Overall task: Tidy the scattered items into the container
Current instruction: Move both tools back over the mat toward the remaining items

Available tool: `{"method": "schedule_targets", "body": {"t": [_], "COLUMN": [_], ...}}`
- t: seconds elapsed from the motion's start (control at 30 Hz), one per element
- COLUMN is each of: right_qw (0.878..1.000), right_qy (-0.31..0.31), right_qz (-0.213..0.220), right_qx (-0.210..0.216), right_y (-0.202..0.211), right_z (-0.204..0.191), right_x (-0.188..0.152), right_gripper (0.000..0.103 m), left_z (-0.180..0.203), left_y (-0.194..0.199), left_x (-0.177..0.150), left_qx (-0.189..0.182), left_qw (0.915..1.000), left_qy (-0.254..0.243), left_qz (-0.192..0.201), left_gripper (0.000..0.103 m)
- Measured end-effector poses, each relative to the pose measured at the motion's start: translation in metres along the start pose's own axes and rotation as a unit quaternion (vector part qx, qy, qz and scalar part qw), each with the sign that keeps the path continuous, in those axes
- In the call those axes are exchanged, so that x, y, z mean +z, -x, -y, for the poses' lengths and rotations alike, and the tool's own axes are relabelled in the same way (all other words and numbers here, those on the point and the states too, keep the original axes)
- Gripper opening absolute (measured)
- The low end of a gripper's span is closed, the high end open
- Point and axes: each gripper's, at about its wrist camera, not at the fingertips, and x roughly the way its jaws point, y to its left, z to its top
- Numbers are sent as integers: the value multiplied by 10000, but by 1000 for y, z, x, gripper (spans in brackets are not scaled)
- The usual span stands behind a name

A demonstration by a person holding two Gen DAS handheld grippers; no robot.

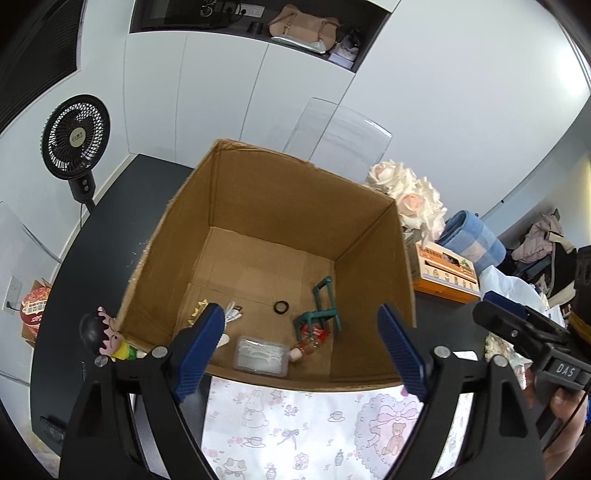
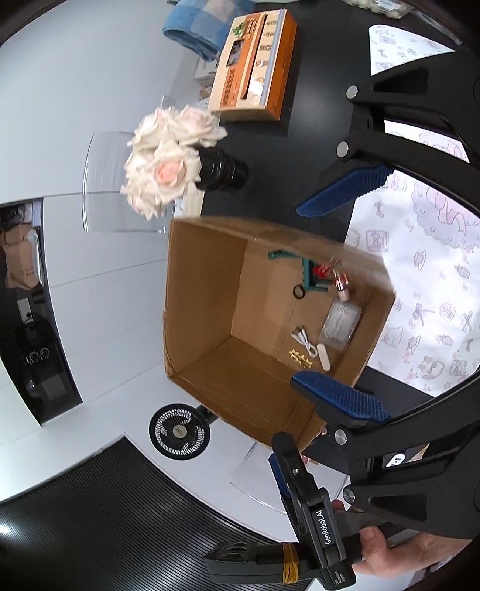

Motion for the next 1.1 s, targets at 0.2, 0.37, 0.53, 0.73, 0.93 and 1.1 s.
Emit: {"method": "schedule_targets", "body": {"t": [0.2,0.37,0.53,0.73,0.93,1.1], "right_qw": [9994,9981,9956,9919,9882,9827], "right_qy": [89,-3,-70,-191,-316,-402], "right_qz": [102,286,419,422,473,423], "right_qx": [-304,-553,-841,-1182,-1422,-1757], "right_y": [31,68,100,127,146,144], "right_z": [21,48,77,119,148,160], "right_x": [-13,-27,-51,-87,-125,-161], "right_gripper": [102,103,103,103,103,103], "left_z": [40,84,130,186,227,239], "left_y": [7,6,4,-8,-21,-36], "left_x": [-7,-25,-45,-76,-118,-158], "left_qx": [-105,-168,-217,-257,47,219], "left_qw": [9995,9980,9951,9902,9845,9838], "left_qy": [-269,-611,-964,-1370,-1752,-1775], "left_qz": [102,78,35,-82,-46,-84], "left_gripper": [83,83,83,83,83,83]}}
